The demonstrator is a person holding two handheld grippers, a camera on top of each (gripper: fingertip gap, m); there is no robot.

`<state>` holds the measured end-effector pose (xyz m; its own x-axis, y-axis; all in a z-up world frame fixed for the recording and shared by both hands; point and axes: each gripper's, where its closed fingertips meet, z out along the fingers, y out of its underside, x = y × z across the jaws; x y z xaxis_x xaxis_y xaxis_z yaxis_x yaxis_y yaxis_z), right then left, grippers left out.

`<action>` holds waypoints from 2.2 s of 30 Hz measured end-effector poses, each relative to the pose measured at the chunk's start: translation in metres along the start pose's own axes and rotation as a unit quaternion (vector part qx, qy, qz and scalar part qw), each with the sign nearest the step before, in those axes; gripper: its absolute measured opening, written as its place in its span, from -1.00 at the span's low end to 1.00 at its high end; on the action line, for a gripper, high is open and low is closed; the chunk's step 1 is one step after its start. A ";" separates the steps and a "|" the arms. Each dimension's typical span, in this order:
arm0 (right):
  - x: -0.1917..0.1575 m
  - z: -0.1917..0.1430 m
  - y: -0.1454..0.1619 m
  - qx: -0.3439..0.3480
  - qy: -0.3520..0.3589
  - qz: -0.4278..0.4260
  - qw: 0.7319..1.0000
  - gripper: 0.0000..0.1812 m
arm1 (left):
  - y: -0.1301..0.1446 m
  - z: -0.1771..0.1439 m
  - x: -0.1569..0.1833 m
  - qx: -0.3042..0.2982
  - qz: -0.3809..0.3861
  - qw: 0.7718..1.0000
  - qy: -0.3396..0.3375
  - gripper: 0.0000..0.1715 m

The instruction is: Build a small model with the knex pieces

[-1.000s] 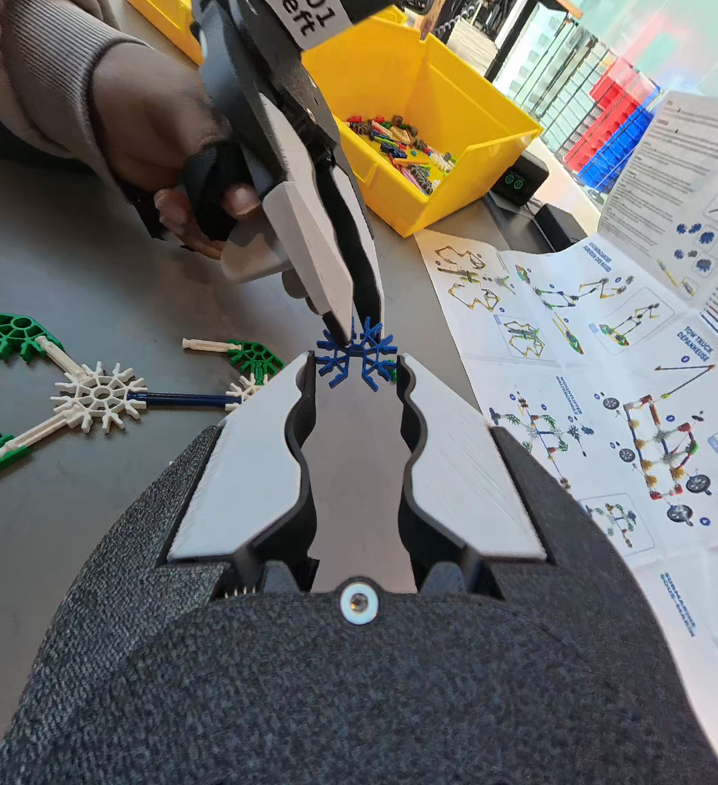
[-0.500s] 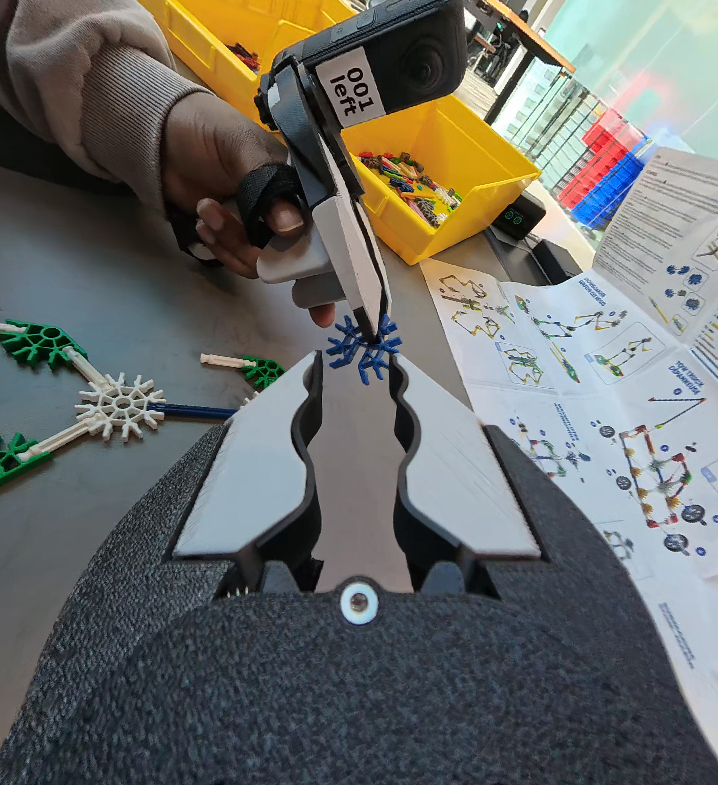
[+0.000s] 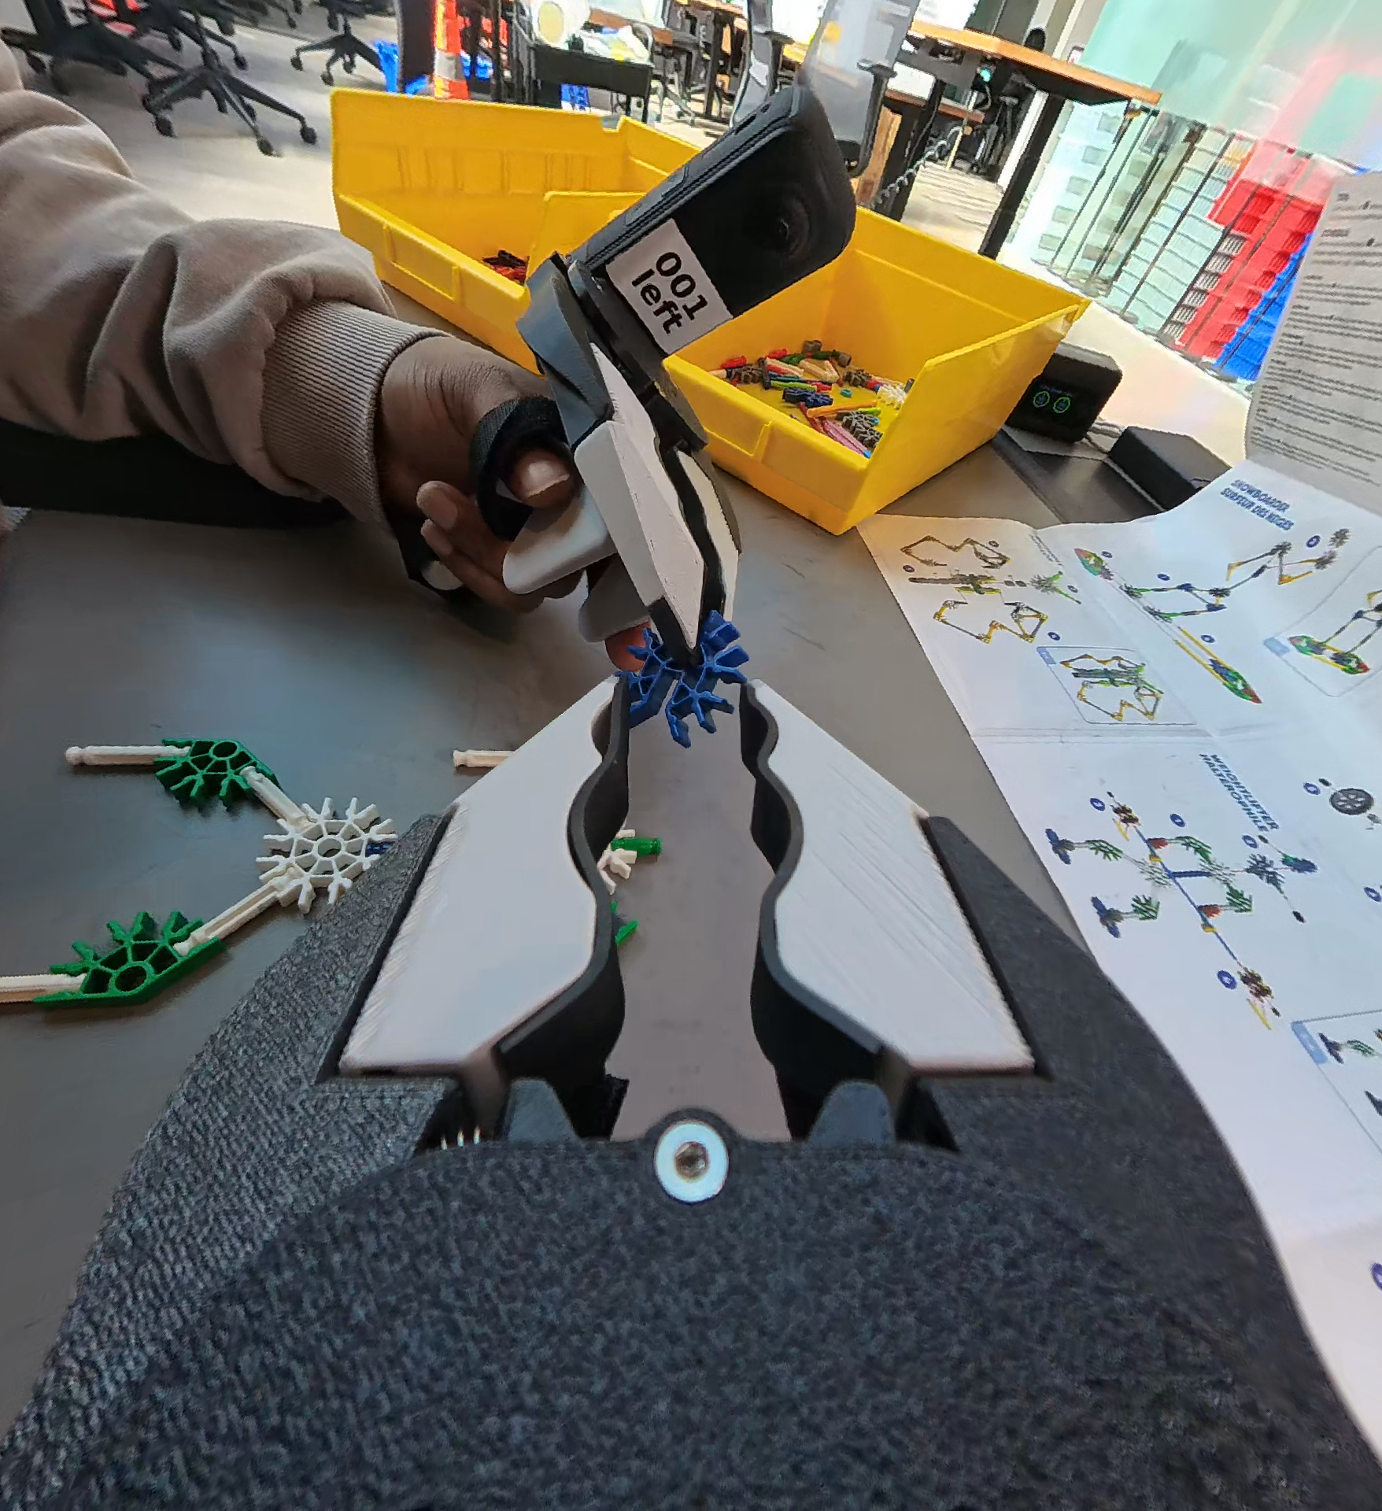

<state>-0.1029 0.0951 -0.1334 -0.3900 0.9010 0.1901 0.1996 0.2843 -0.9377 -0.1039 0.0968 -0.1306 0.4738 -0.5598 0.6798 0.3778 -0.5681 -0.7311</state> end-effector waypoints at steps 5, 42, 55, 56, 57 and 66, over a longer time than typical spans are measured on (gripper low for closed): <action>-0.004 0.003 0.008 -0.019 -0.014 0.012 1.000 -0.84 | 0.002 0.001 0.002 -0.004 -0.010 1.000 0.013 -0.95; -0.001 0.000 0.011 -0.032 0.005 -0.041 0.999 -0.37 | 0.014 -0.001 -0.003 -0.045 -0.016 0.999 -0.010 -0.95; -0.014 0.007 0.031 -0.093 -0.003 -0.118 0.989 -0.70 | 0.029 0.005 -0.006 -0.085 -0.032 0.996 -0.015 -0.95; -0.014 0.007 0.032 -0.097 -0.005 -0.116 0.989 -0.71 | 0.030 0.005 -0.006 -0.088 -0.034 0.995 -0.017 -0.95; -0.014 0.008 0.034 -0.100 -0.007 -0.113 0.989 -0.71 | 0.032 0.005 -0.007 -0.091 -0.035 0.995 -0.020 -0.95; 0.003 0.007 0.046 -0.133 0.003 0.035 0.990 -0.73 | 0.016 -0.007 -0.028 -0.062 0.000 0.994 -0.085 -0.94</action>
<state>-0.1012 0.1091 -0.1783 -0.3609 0.9236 0.1293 0.4564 0.2958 -0.8392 -0.1165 0.0995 -0.1604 0.6054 -0.4565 0.6520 0.2816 -0.6433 -0.7119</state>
